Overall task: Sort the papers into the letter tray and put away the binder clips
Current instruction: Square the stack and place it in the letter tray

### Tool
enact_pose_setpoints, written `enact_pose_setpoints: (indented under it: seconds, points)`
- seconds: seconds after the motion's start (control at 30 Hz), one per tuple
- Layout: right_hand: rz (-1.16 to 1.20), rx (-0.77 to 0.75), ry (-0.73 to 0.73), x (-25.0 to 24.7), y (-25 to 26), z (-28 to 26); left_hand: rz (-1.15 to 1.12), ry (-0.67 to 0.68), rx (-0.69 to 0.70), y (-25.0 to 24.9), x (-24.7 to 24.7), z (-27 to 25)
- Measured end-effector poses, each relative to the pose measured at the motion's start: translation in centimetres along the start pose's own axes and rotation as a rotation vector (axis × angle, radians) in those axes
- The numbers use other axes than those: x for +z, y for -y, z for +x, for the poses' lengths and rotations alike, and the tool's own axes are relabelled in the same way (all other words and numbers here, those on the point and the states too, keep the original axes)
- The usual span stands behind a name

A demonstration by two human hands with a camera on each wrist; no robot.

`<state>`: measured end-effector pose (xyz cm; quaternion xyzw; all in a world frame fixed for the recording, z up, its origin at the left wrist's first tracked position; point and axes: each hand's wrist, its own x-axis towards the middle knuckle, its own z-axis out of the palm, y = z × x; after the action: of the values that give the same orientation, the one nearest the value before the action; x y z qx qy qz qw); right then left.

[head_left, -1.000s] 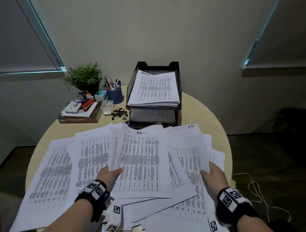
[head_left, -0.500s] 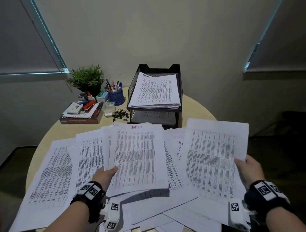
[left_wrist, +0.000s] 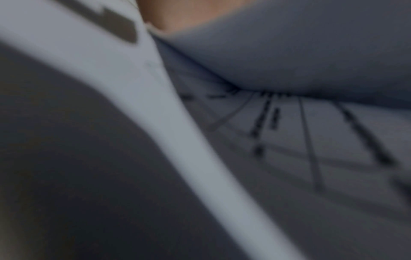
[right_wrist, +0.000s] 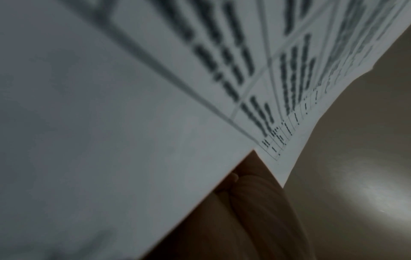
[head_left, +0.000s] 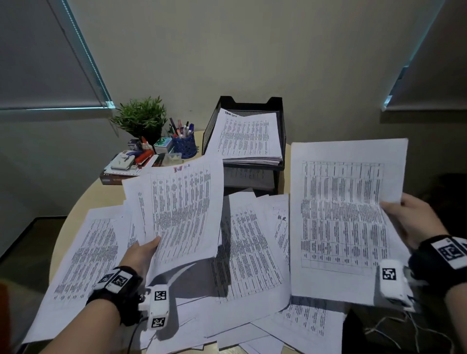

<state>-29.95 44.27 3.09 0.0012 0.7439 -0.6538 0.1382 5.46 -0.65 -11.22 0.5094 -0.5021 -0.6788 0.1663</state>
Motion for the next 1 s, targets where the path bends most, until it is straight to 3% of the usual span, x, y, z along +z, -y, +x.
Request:
enact_pose_setpoints:
  seconds: [0.07,0.2,0.27,0.4,0.5,0.67,0.77,0.87,1.0]
  points:
    - [-0.021,0.01,0.059,2.2,-0.4,-1.0,-0.017,-0.011,0.011,-2.1,1.5,-2.6]
    - [-0.067,0.068,0.175,7.1,-3.0,-3.6,-0.068,-0.026,0.015,-1.4,1.7,-1.4]
    - [-0.098,0.106,0.21,9.5,-4.9,-4.7,-0.03,-0.009,0.022,0.4,0.9,1.3]
    - [-0.172,0.172,0.273,13.8,-7.6,-6.8,0.047,0.008,-0.019,1.7,1.7,1.6]
    - [-0.241,0.161,0.338,15.8,-8.1,-7.8,0.136,0.055,-0.027,-0.2,3.7,-3.0]
    - [-0.498,0.033,0.355,14.9,-8.4,-6.6,0.218,0.051,0.009,-0.6,6.5,-6.1]
    - [-0.803,-0.027,0.169,12.3,-9.1,-4.5,0.258,0.103,-0.02,-0.3,7.4,-6.6]
    - [-1.053,0.036,0.083,9.0,-9.3,-3.2,0.269,0.144,0.034,-0.8,8.6,-8.1]
    - [-1.202,0.189,0.165,6.5,-8.9,-2.5,0.277,0.16,0.044,-0.9,10.0,-8.7]
